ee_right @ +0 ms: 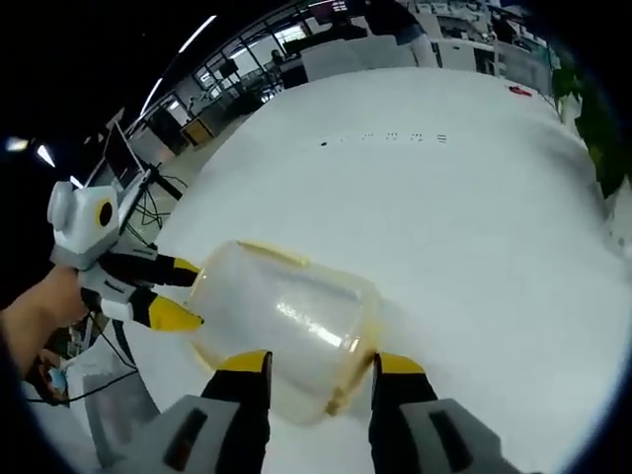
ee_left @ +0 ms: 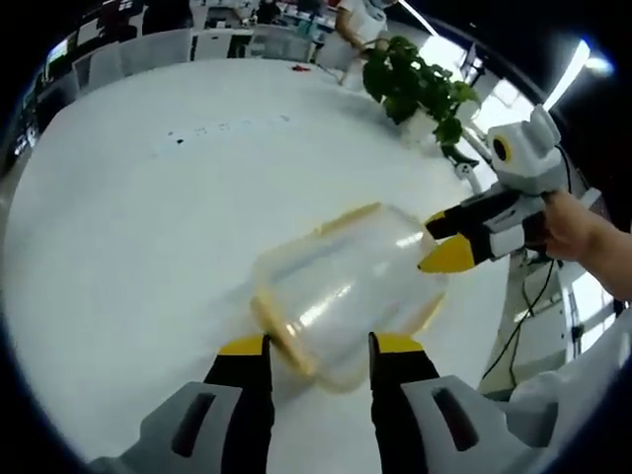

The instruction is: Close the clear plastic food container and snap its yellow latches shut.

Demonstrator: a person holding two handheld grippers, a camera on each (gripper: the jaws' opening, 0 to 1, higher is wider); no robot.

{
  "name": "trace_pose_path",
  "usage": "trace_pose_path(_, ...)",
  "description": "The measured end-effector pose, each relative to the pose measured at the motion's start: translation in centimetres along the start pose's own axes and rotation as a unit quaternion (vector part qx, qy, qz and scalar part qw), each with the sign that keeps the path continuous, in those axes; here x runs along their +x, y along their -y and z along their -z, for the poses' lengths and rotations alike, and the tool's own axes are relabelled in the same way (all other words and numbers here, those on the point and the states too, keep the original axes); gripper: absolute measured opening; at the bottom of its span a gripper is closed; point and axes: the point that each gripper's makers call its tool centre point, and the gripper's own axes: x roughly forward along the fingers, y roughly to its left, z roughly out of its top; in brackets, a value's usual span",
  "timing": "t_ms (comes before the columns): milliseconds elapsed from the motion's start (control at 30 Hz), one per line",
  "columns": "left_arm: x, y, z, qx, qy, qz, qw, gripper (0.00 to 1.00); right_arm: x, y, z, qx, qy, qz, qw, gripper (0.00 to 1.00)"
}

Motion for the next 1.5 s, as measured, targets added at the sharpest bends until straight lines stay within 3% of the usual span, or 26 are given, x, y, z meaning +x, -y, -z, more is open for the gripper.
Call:
trace_pose_path(267, 0.0, 0.1, 0.2, -0.011, -0.005, 0.008, 0.9999, 0.34, 0.2, -0.2, 0.0, -0.005, -0.004, 0.004, 1.0, 0.37)
trace_pose_path(300, -0.2, 0.0, 0.7, 0.007, -0.021, 0.014, 0.9997, 0.32, 0.2, -0.2, 0.0, -0.008, -0.005, 0.005, 0.9999, 0.37)
trace_pose_path(333, -0.1, 0.3, 0.6, -0.031, -0.008, 0.007, 0.9995, 0.31, 0.3, -0.2, 0.4, -0.005, -0.017, 0.007, 0.9998, 0.36)
trace_pose_path(367, -0.1, 0.3, 0.7, -0.012, -0.012, 0.007, 0.9998, 0.31, 0.5, -0.2, 0.1, 0.001, -0.019, 0.004, 0.9998, 0.36)
trace_pose_path(433, 0.0, 0.3, 0.6, -0.01, -0.014, 0.006, 0.9998, 0.31, 0.6, -0.4, 0.0, 0.001, -0.031, 0.009, 0.9995, 0.35)
trace_pose_path(467, -0.1, 0.3, 0.8, -0.009, -0.018, 0.006, 0.9998, 0.31, 1.2, -0.6, -1.4, -0.006, 0.002, 0.0, 1.0, 0.34)
trace_pose_path(500, -0.3, 0.3, 0.8, -0.008, -0.017, 0.005, 0.9998, 0.31, 0.7, -0.3, -0.5, -0.04, -0.036, 0.004, 0.9986, 0.34)
trace_pose_path(533, -0.5, 0.3, 0.8, -0.009, -0.017, 0.005, 0.9998, 0.31, 0.7, -0.3, -0.9, -0.01, -0.022, 0.01, 0.9997, 0.34)
trace_pose_path(1000, 0.3, 0.3, 0.1, 0.004, -0.01, 0.012, 0.9999, 0.32, 0.0, -0.5, 0.4, 0.0, -0.001, 0.011, 0.9999, 0.36)
trace_pose_path(1400, 0.2, 0.4, -0.2, 0.003, 0.006, 0.005, 1.0, 0.35, -0.1, -0.4, 0.5, 0.001, -0.004, -0.003, 1.0, 0.38)
trace_pose_path(1500, 0.1, 0.8, -0.4, 0.019, 0.009, 0.0, 0.9998, 0.39, -0.4, -0.3, 0.9, 0.013, -0.005, -0.009, 0.9999, 0.36)
